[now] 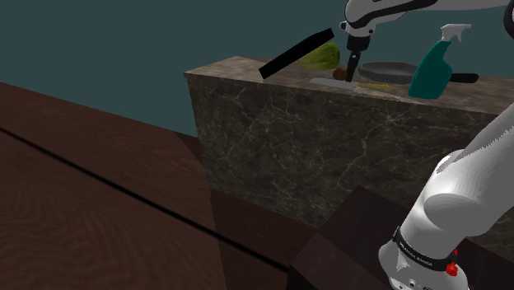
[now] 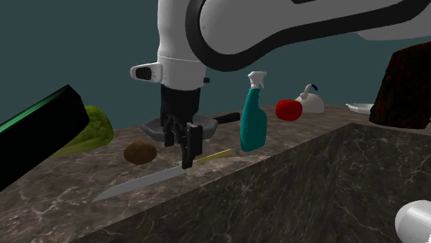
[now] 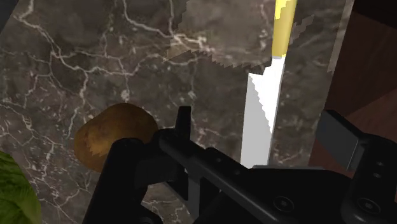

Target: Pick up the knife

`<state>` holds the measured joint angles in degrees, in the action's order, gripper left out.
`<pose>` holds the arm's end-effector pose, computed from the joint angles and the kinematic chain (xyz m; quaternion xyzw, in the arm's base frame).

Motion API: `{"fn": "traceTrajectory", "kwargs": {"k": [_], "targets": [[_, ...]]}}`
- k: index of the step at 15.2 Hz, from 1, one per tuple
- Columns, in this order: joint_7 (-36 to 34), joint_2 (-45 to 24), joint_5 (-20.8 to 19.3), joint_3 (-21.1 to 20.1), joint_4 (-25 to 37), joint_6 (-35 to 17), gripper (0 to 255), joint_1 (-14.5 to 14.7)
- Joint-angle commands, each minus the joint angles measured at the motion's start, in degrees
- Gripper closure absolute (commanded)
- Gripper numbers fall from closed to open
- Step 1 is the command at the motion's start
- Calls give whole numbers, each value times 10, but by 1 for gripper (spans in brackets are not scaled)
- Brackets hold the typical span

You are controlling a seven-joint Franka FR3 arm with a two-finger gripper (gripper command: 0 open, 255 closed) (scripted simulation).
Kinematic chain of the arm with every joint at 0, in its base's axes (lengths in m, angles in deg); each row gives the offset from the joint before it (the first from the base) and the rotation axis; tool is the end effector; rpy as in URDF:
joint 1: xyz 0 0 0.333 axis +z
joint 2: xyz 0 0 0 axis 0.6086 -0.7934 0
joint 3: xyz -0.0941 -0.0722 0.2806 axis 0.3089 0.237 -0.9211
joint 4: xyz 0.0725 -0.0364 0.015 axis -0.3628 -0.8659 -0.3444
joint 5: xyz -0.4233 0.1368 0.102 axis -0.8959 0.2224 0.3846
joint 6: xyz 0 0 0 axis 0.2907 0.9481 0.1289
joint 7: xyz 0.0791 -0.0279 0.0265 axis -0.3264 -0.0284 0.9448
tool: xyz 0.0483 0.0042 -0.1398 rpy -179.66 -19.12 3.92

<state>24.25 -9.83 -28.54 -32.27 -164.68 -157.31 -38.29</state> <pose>0.4829 -0.3393 0.5293 0.9805 0.1656 0.0214 0.1036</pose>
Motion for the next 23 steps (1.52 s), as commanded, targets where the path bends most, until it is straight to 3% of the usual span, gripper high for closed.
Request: {"fn": "traceTrajectory", "kwargs": {"k": [1,7,8,17,23], "targets": [[2,-3,-1,2,-10,-13,0,-1],[-4,-2,-4,5,-45,-48,0,-2],[-3,-4,-3,6,-43,-48,255,-2],[-3,-2,-4,5,-45,-48,255,-2],[4,-3,0,2,1,-3,255,0]]}}
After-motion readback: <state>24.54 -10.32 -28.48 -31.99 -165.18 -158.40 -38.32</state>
